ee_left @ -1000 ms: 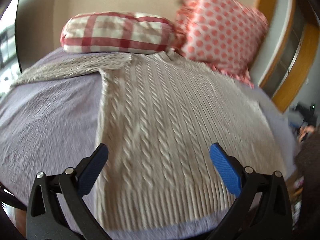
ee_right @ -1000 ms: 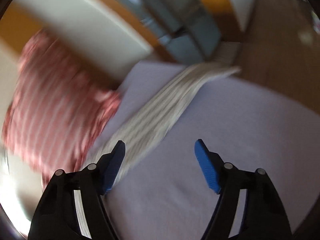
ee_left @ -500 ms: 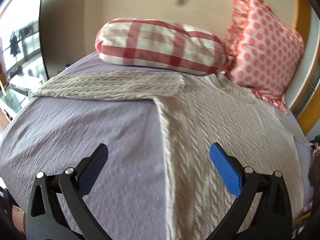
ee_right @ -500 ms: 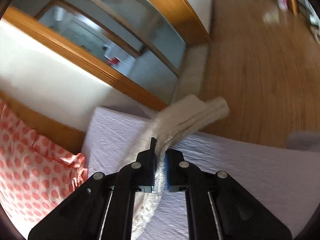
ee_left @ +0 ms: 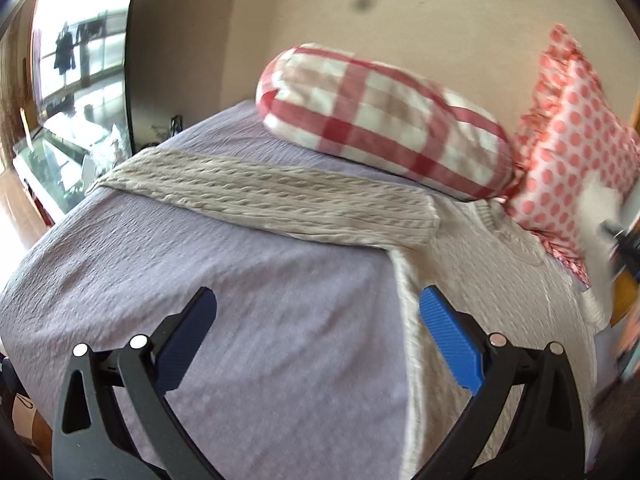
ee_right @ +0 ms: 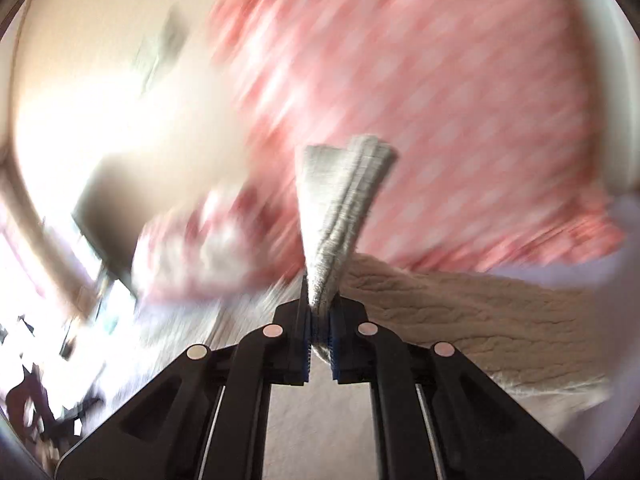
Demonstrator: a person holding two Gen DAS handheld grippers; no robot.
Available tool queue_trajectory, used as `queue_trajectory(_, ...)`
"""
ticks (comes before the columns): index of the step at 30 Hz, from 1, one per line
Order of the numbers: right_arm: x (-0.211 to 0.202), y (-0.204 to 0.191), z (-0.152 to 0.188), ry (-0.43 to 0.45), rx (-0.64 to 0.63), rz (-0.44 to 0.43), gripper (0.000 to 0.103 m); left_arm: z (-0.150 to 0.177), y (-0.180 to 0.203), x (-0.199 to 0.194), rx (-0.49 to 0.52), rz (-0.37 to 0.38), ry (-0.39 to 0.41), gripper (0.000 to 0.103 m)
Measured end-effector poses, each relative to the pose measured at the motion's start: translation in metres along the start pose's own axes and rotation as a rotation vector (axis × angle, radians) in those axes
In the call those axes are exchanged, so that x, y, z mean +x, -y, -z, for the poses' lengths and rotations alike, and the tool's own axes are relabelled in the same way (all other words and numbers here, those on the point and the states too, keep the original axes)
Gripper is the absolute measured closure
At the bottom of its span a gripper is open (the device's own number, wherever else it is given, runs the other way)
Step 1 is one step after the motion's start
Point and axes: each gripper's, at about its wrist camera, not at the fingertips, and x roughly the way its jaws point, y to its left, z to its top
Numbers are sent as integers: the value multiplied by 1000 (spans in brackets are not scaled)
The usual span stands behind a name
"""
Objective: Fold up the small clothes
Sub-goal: 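Grasp a sweater sleeve with the right gripper and fold it across the body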
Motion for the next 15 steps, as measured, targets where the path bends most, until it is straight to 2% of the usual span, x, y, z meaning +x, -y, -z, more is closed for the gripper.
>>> queue_trajectory(3,70,-44,44,-196,-64,2,96,-12,-23,11,-61,12,-37,2)
queue_trajectory(5,87,-55,59,-245,-68,8,96,-19,-38,17,-109,28,-51,2)
queue_trajectory(8,98,-69,67,-259,-84,27,93,-31,-60,27,-185,54,-65,2)
queue_trajectory(10,108,-86,77,-348,-172,0,82,-40,-70,34,-222,67,-69,2)
queue_trajectory(12,110,-103,89,-393,-254,-45,65,-48,-79,40,-252,81,-72,2)
queue_trajectory(14,98,-111,94,-370,-302,-57,42,-54,-86,47,-286,98,-82,2)
queue_trajectory(15,95,-111,94,-356,-300,-64,41,-58,-92,54,-316,112,-93,3)
